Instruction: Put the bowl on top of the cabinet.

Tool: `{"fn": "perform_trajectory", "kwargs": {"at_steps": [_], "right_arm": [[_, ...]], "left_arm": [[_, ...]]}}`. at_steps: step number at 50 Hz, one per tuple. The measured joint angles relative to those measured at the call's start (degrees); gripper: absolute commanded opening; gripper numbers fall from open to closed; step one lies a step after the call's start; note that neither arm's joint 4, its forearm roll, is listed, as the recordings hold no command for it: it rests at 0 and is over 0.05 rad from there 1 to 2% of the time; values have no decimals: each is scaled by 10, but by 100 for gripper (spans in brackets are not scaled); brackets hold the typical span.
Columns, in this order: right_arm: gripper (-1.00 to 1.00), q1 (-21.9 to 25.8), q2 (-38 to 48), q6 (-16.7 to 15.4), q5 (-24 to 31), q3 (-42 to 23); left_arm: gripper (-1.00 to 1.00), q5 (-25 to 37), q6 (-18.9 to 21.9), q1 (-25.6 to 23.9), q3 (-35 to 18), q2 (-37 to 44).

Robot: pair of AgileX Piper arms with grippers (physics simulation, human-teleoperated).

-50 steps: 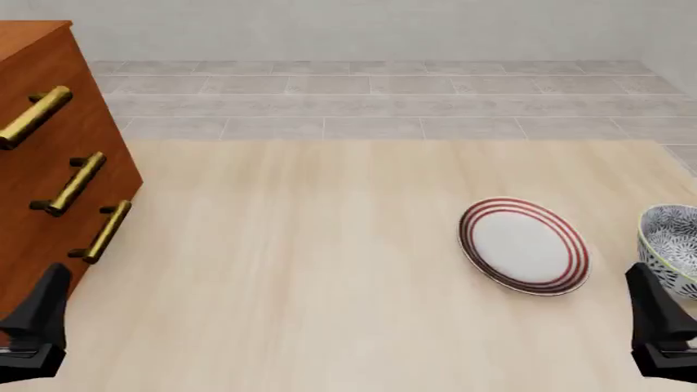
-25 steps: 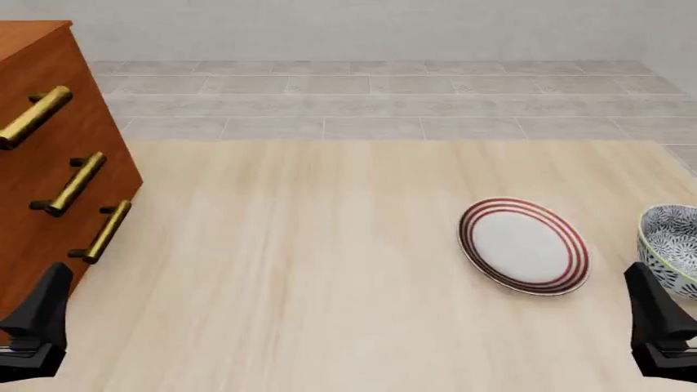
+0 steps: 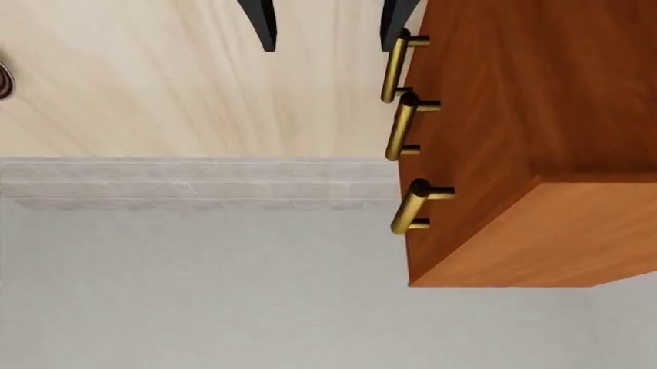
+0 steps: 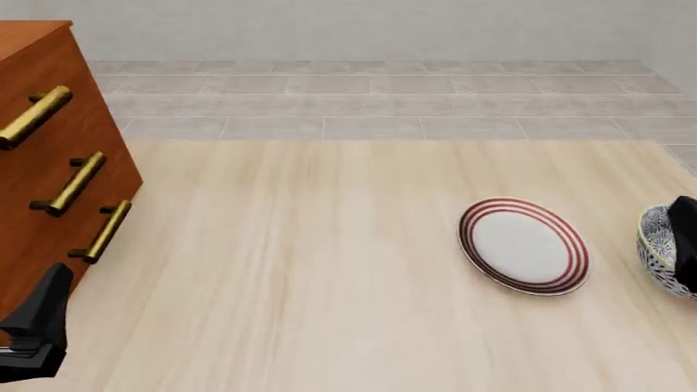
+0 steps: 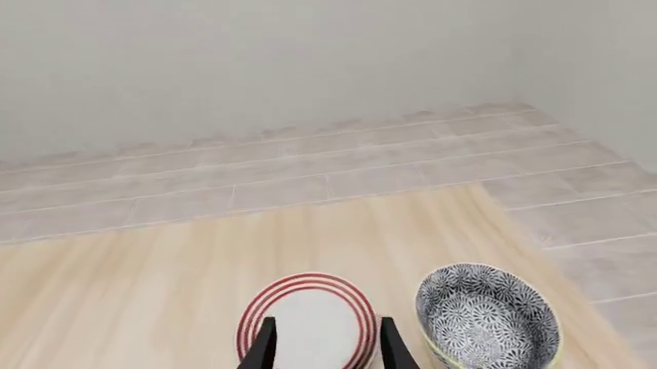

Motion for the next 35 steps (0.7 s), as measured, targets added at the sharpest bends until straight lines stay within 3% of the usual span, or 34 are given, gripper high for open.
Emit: {"fn": "perform_trajectory", "kwargs": {"at_steps": [22, 35], "right_arm": [[100, -94, 203, -26, 152, -202], [100, -164, 294, -32, 183, -259]], "left_arm": [[100, 1, 0, 0, 0, 0], [100, 1, 0, 0, -1, 0]]}}
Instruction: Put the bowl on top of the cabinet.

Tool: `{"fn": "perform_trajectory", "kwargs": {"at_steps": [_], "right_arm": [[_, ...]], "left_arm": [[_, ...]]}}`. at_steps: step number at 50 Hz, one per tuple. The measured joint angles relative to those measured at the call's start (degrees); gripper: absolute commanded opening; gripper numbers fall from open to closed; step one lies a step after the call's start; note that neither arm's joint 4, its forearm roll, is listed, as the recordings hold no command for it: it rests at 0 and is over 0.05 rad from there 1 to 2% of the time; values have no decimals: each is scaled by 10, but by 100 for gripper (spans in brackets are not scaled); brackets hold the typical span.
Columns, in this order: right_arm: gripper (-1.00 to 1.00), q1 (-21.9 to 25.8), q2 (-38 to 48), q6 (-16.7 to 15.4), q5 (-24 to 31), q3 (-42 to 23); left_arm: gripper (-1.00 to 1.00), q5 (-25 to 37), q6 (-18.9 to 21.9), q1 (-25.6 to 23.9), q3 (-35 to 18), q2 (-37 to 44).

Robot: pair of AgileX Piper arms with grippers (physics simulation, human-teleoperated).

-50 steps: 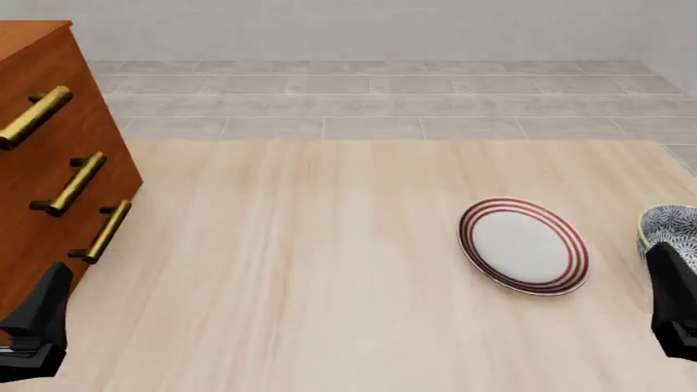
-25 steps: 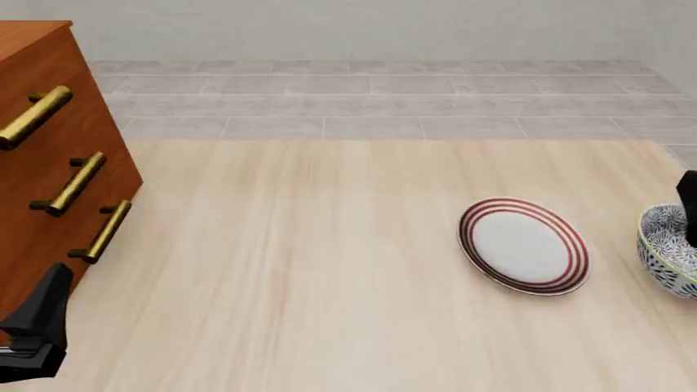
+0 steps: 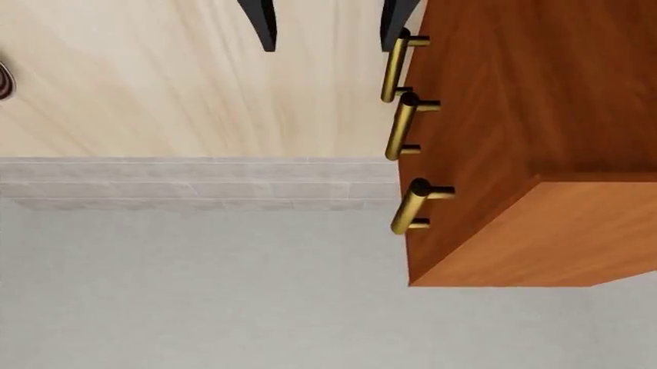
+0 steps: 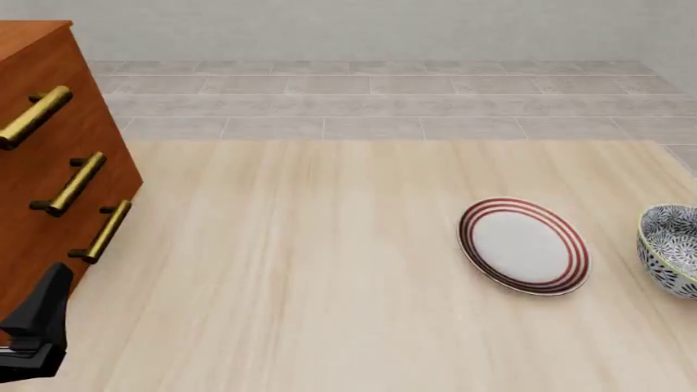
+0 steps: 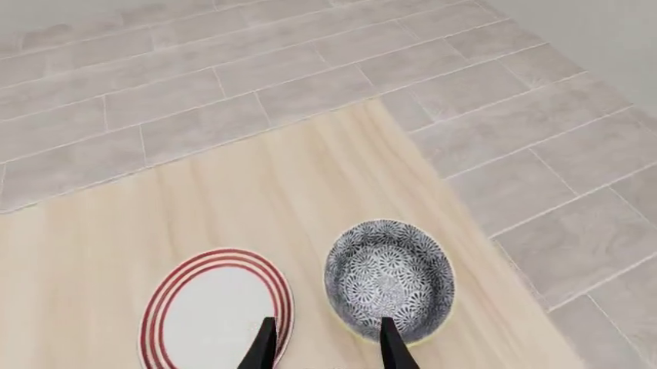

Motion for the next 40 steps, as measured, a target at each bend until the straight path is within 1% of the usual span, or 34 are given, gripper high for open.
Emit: {"fn": "perform_trajectory", "kwargs": {"at_steps": [10, 21, 30, 40], "right_arm": [[100, -57, 63, 7, -15, -10], [100, -106, 118, 10, -39, -13], [100, -137, 158, 13, -66, -11], [100, -161, 199, 15, -102, -2]], "left_arm": [[100, 0, 0, 0, 0, 0], [100, 0, 0, 0, 0, 0], [100, 0, 0, 0, 0, 0], [100, 0, 0, 0, 0, 0]]}}
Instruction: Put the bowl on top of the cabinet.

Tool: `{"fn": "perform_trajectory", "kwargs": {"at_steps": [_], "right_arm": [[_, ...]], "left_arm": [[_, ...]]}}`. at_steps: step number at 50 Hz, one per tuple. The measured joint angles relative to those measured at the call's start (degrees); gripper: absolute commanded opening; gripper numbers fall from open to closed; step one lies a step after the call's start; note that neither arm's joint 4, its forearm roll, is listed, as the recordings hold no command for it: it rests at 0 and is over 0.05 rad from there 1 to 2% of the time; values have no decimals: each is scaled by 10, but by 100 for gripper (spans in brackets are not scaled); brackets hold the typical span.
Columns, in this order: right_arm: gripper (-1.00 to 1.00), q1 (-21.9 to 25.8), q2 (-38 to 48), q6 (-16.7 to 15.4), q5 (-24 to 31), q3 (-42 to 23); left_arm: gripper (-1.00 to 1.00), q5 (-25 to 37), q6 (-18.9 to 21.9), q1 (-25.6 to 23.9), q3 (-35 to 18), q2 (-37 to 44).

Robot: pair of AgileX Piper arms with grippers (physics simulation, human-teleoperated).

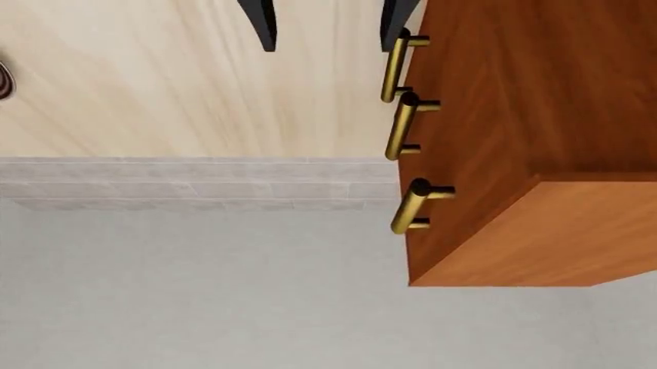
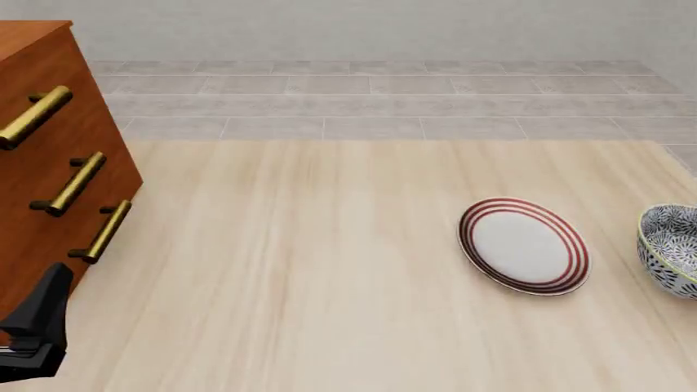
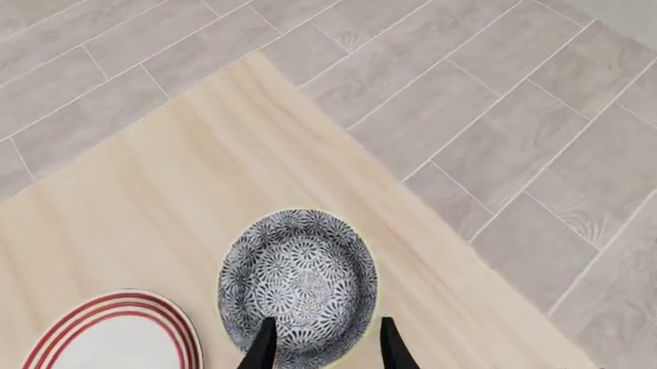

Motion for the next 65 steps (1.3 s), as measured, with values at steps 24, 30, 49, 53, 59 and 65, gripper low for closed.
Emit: {"fn": "perform_trajectory", "kwargs": {"at_steps": [24, 30, 49, 53, 59, 65], "right_arm": [[100, -38, 98, -19, -98, 29], [100, -42, 118, -28, -118, 35], [100, -44, 169, -48, -163, 42], [100, -44, 178, -52, -171, 44], [100, -43, 193, -57, -185, 46], [100, -43, 208, -63, -196, 47]], "left_arm": [[100, 0, 0, 0, 0, 0], [100, 0, 0, 0, 0, 0], [100, 0, 0, 0, 0, 0], [100, 0, 0, 0, 0, 0], [100, 0, 0, 0, 0, 0], [100, 0, 0, 0, 0, 0]]}}
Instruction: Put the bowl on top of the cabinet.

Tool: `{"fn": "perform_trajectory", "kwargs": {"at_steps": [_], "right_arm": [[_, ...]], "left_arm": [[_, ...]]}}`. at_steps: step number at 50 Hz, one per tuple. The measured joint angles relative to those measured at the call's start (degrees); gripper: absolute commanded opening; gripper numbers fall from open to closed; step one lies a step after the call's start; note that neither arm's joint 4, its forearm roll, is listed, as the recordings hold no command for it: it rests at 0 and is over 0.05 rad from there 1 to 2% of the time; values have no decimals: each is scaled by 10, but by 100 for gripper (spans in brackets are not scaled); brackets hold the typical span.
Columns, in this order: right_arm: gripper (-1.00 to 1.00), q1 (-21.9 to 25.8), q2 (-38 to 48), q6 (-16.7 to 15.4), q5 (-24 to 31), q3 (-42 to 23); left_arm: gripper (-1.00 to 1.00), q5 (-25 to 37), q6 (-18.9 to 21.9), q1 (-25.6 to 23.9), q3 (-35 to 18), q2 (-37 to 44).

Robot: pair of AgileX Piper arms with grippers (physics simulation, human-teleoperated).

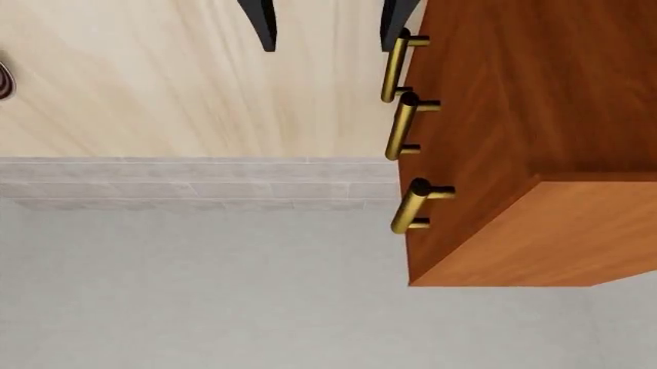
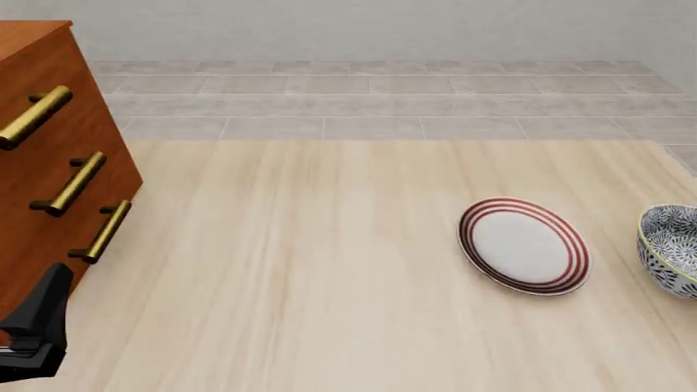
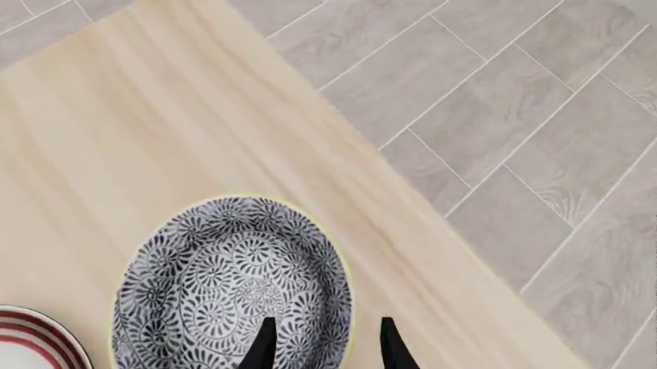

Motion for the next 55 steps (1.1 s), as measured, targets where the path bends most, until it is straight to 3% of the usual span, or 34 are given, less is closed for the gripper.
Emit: {"fn": "perform_trajectory", "kwargs": {"at_steps": [55], "right_arm": [[100, -10, 96, -56, -62, -19]], "left_arm": [[100, 0, 0, 0, 0, 0]]}}
